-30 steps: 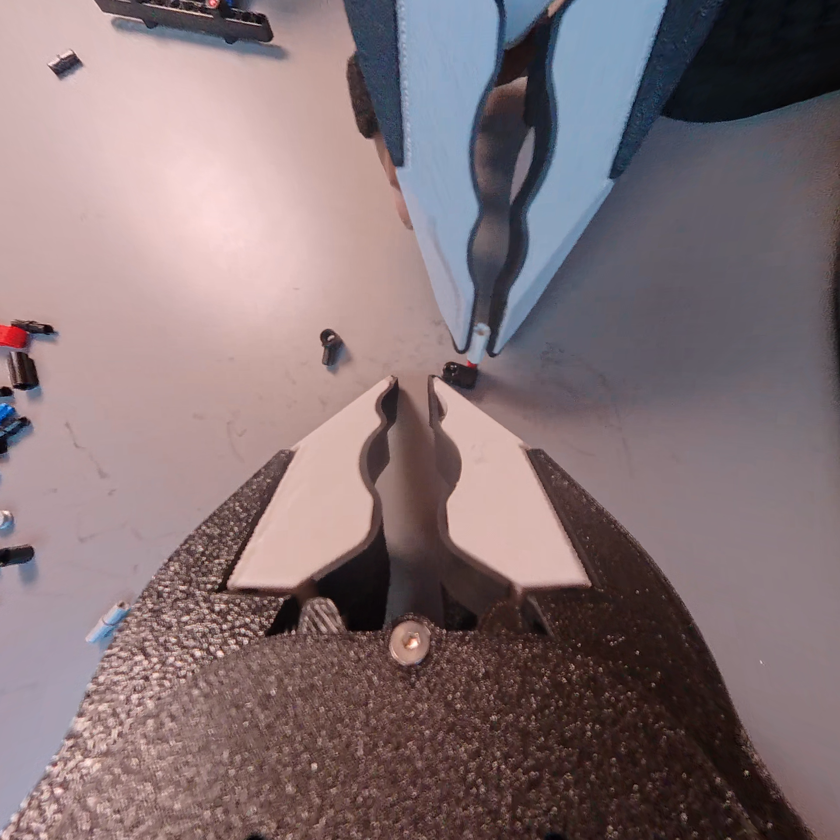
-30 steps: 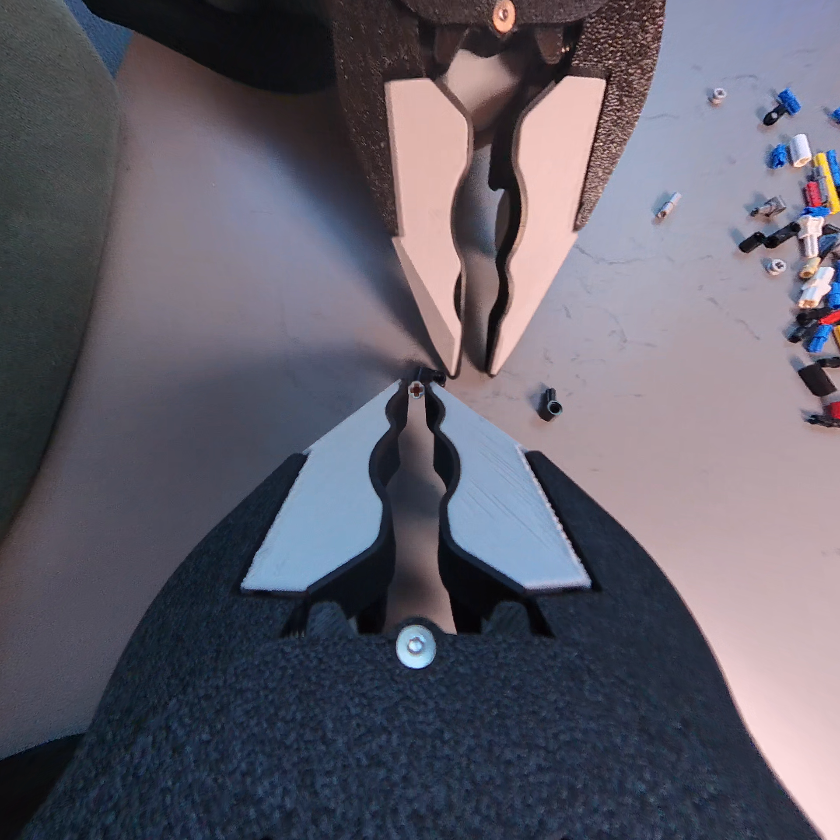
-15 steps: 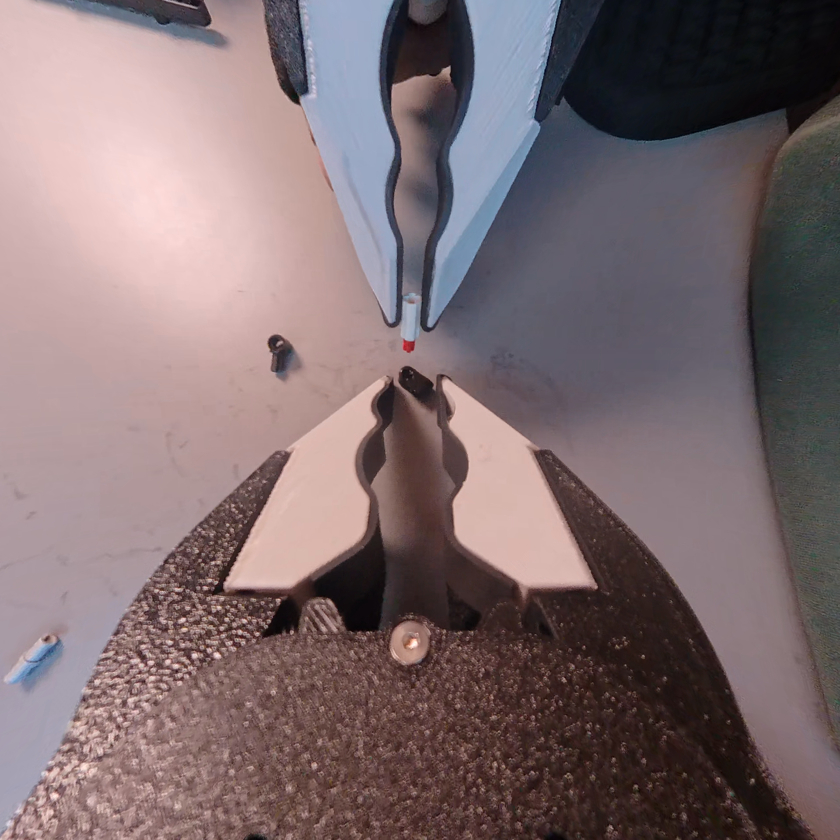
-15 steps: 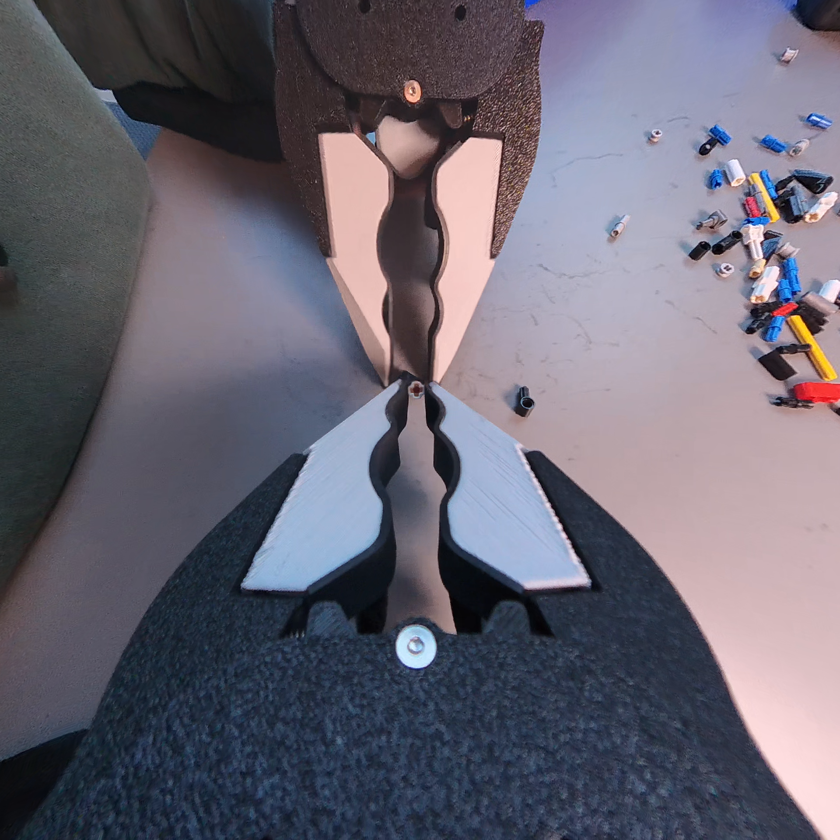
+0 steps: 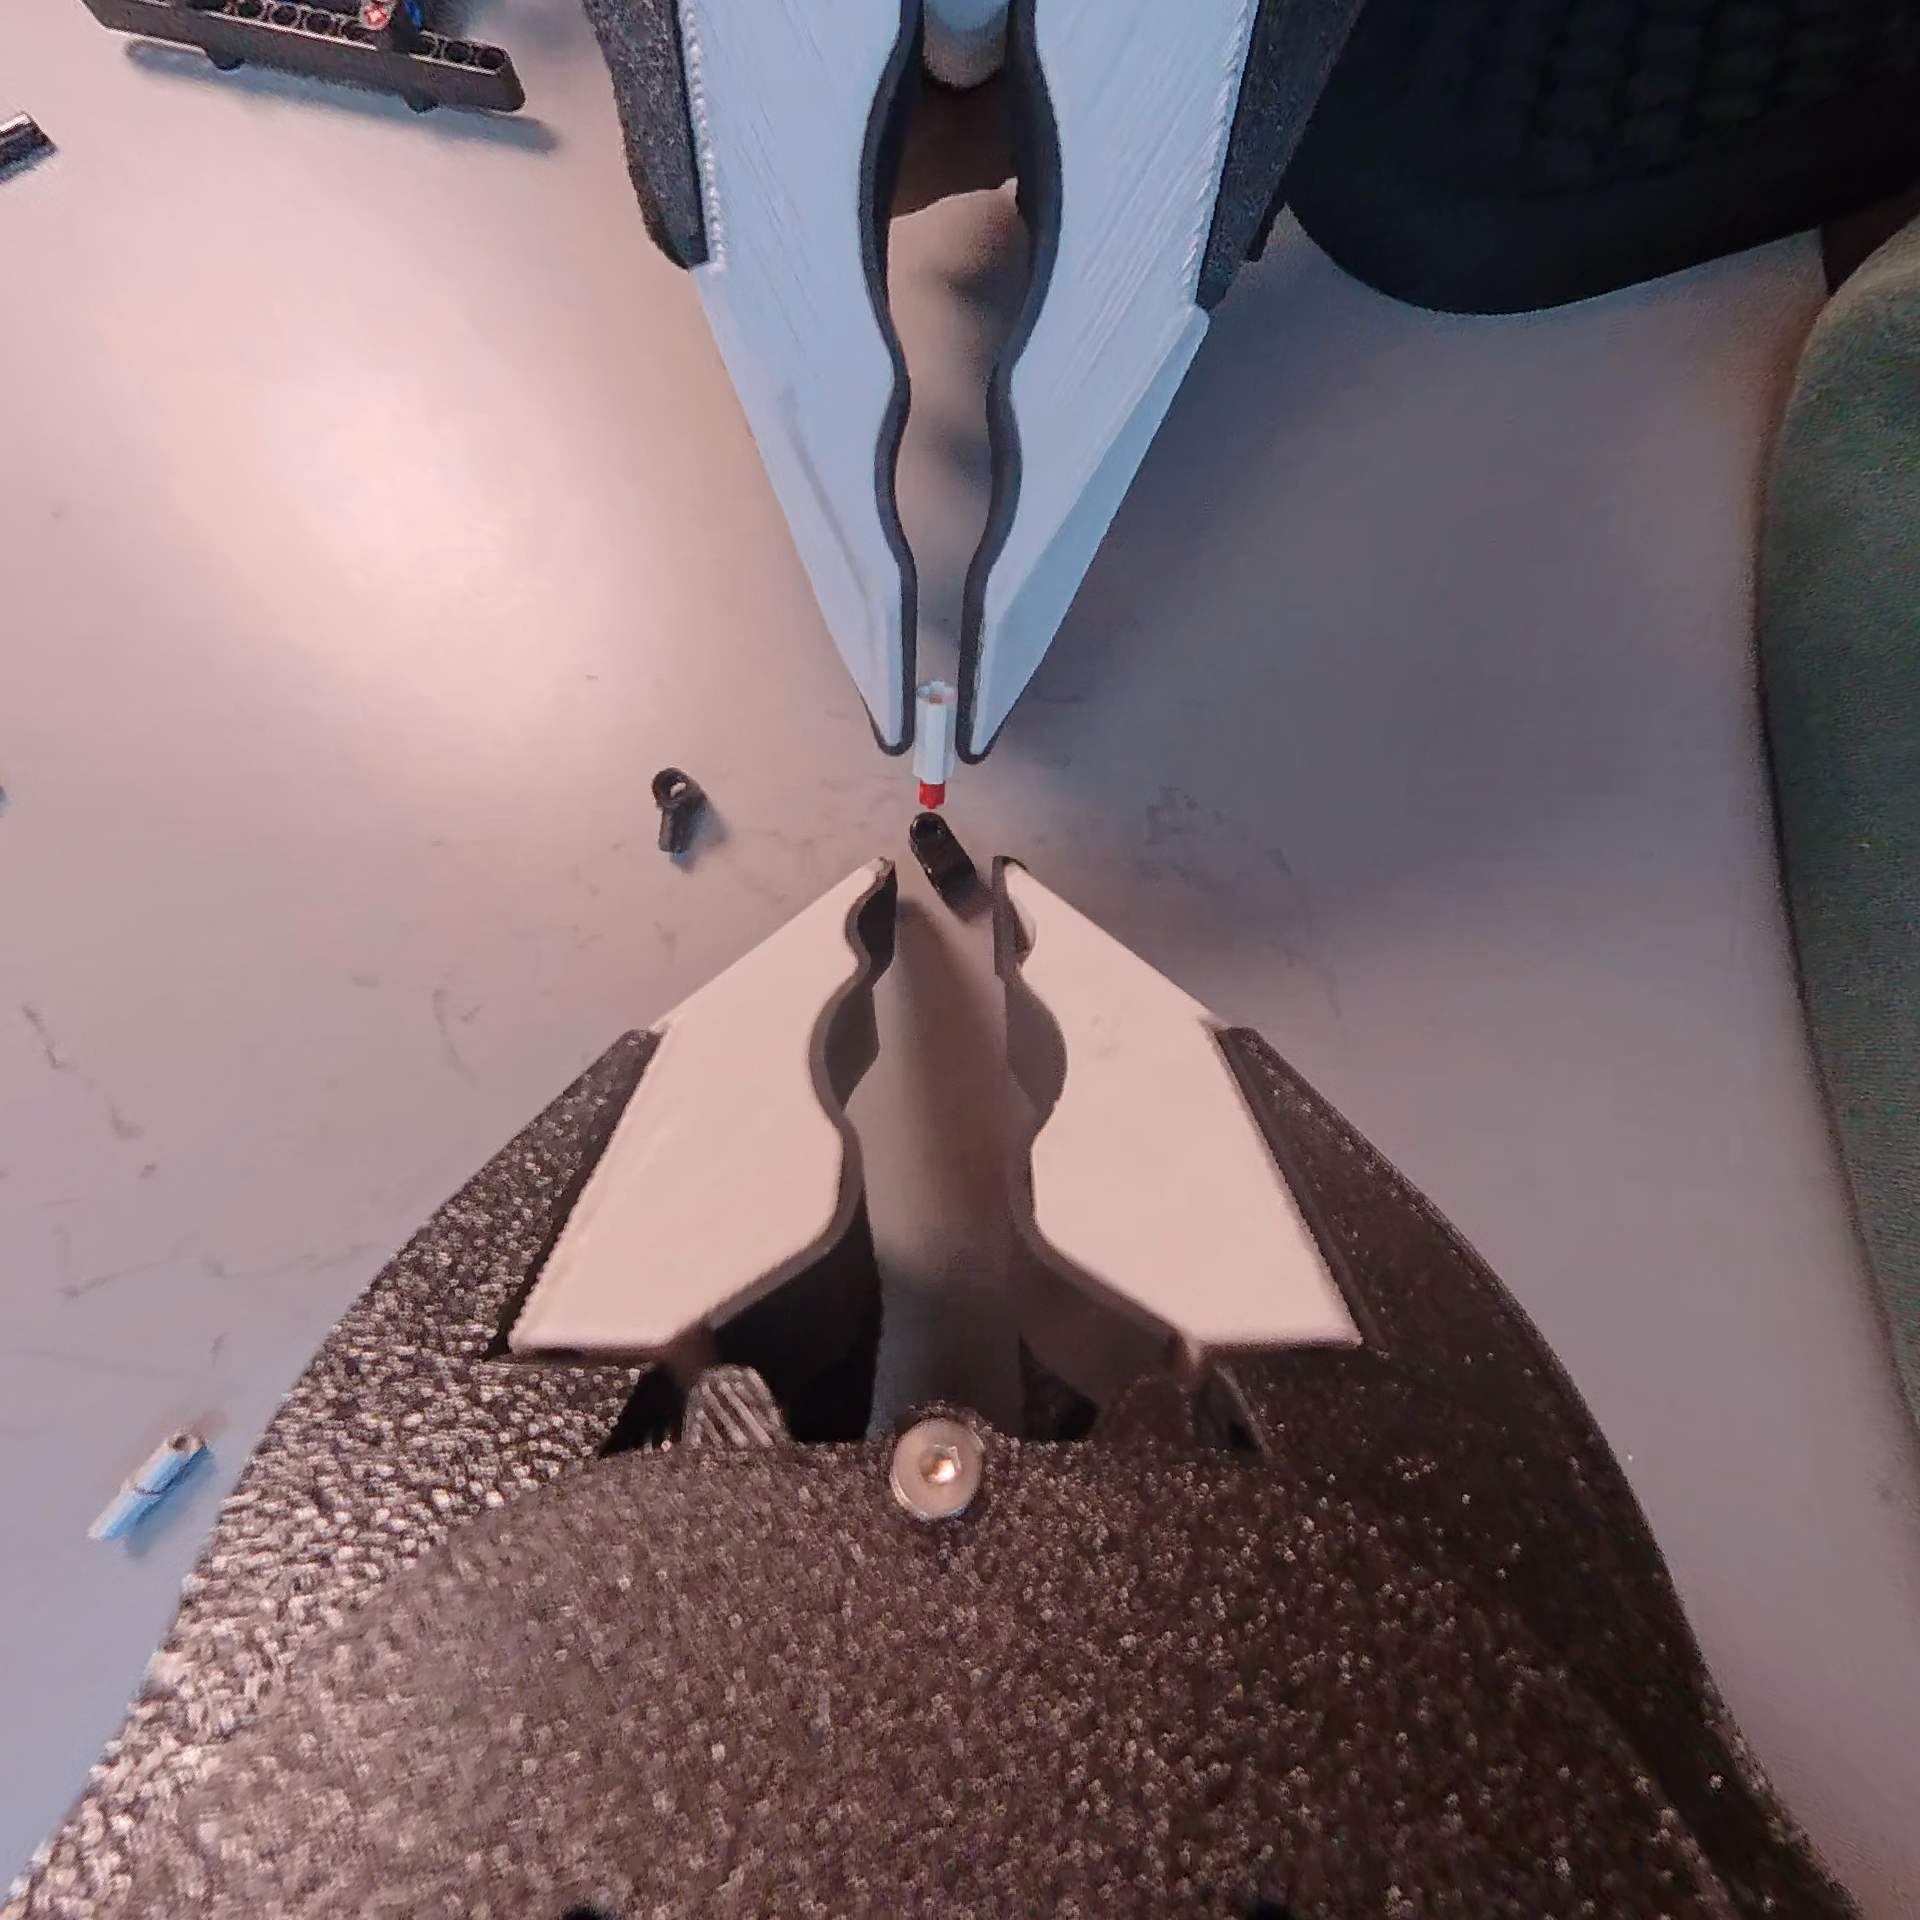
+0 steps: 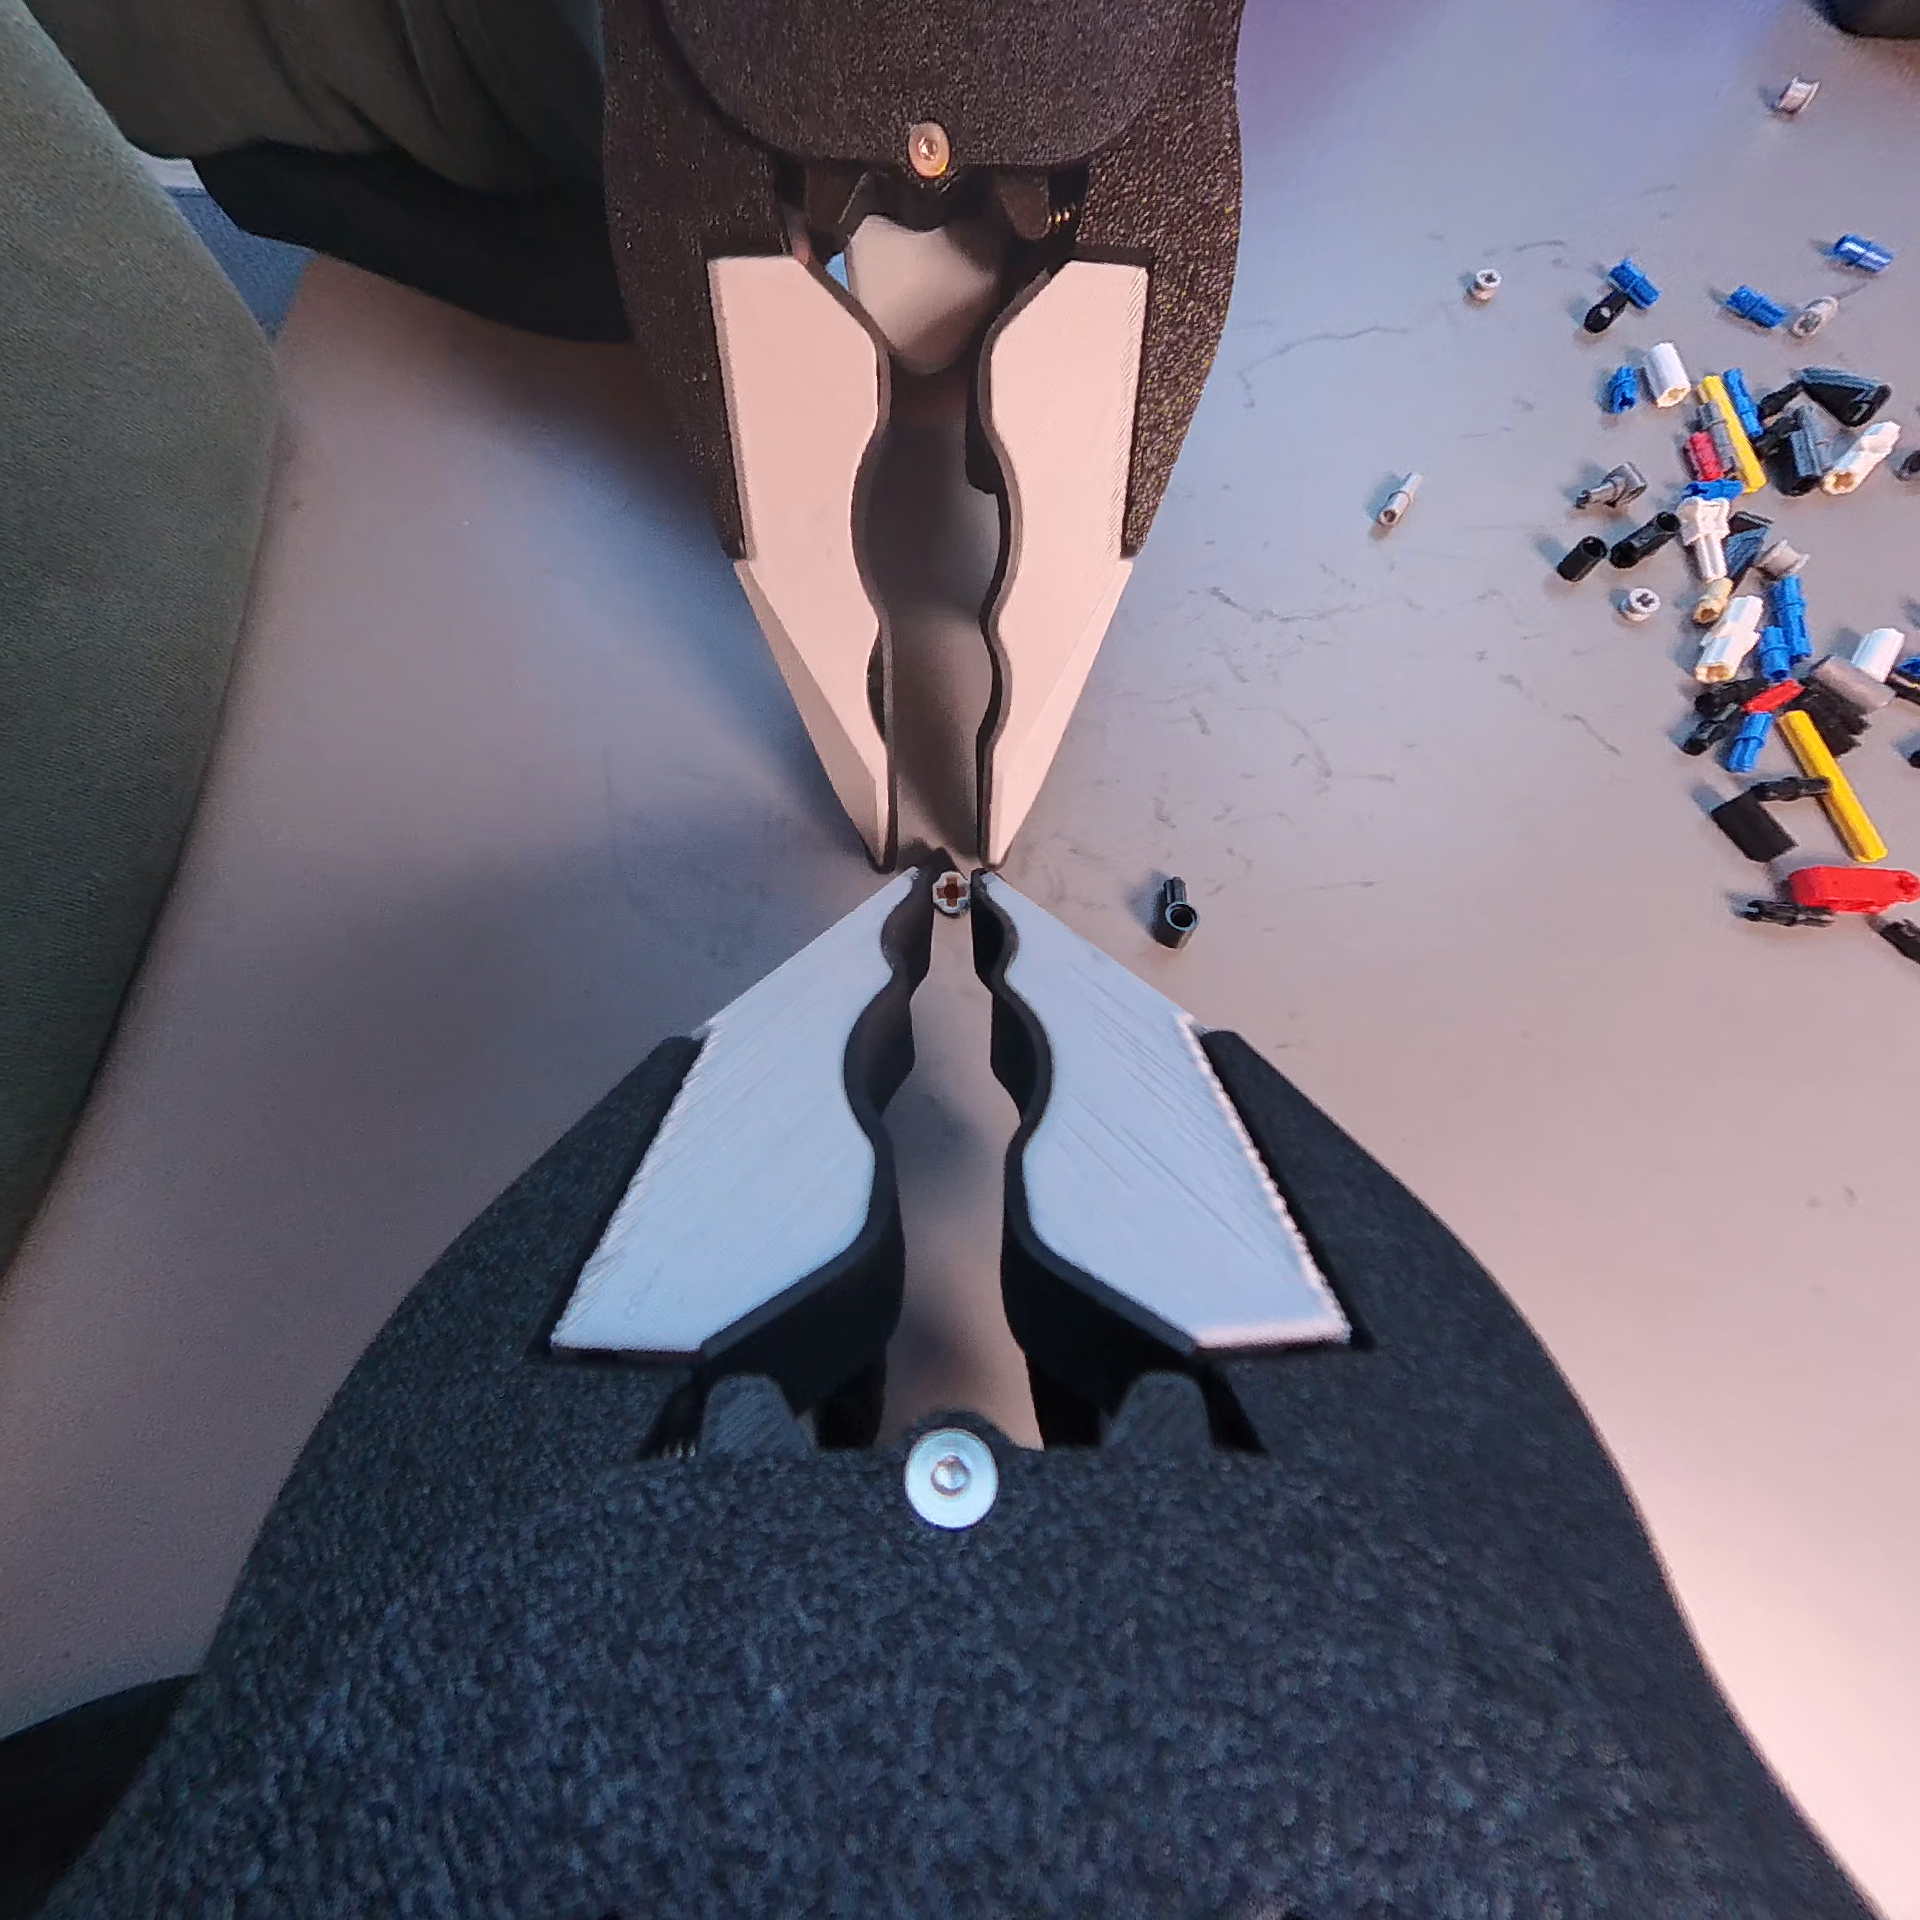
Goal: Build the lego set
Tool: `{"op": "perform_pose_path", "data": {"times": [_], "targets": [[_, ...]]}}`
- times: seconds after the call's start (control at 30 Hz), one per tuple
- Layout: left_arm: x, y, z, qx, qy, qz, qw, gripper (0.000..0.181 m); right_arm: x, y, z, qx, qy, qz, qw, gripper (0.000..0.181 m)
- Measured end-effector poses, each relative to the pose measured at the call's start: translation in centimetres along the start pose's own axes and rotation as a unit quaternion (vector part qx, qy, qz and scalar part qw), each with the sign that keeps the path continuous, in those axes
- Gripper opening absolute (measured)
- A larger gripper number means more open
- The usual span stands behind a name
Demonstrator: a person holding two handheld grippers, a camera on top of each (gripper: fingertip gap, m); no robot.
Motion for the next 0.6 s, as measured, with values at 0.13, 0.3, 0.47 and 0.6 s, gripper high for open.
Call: {"op": "perform_pose_path", "data": {"times": [0.13, 0.3, 0.47, 0.6], "targets": [[0.48, 0.00, -0.23, 0.008, 0.008, -0.011, 1.000, 0.009, 0.33, -0.33, 0.14, -0.008, -0.001, -0.015, 1.000, 0.006], [0.53, -0.02, -0.25, 0.025, -0.020, -0.013, 0.999, 0.008, 0.31, -0.33, 0.13, -0.023, 0.015, -0.033, 0.999, 0.006], [0.55, -0.02, -0.34, 0.044, -0.053, -0.016, 0.997, 0.008, 0.46, -0.39, 0.03, -0.040, 0.037, -0.059, 0.997, 0.006], [0.55, -0.06, -0.38, 0.055, -0.069, -0.010, 0.996, 0.008, 0.54, -0.31, 0.07, -0.070, 0.057, -0.091, 0.992, 0.006]]}}
Point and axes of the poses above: each gripper's, where its closed fingertips meet, x out along the fingers, y out of its top, z = x × y across the jaws, the point moved 2 cm from there along -x, back along the fingers, and after that the axes turned 7 degrees about -y, right-handed, at the moved point
